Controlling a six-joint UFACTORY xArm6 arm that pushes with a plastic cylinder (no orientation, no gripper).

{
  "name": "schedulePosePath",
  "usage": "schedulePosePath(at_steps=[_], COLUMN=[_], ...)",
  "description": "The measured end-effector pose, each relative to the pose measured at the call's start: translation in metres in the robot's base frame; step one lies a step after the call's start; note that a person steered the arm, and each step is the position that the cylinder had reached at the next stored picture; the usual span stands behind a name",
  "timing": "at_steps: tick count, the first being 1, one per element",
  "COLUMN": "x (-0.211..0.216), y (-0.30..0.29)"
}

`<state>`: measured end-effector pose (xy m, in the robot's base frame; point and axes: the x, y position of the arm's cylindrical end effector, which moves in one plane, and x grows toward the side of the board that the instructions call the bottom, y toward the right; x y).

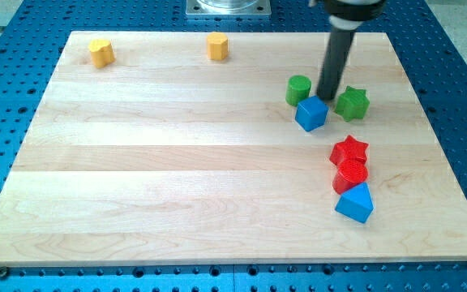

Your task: Push the green star to the right side of the hexagon

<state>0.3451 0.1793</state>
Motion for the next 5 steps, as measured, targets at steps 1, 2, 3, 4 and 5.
schedulePosePath(at_steps=[1, 2, 3, 4, 5], x=[0.009, 0.079, 0.064, -0.007, -0.081], y=[0.086, 0.056, 0.006, -0.003, -0.005])
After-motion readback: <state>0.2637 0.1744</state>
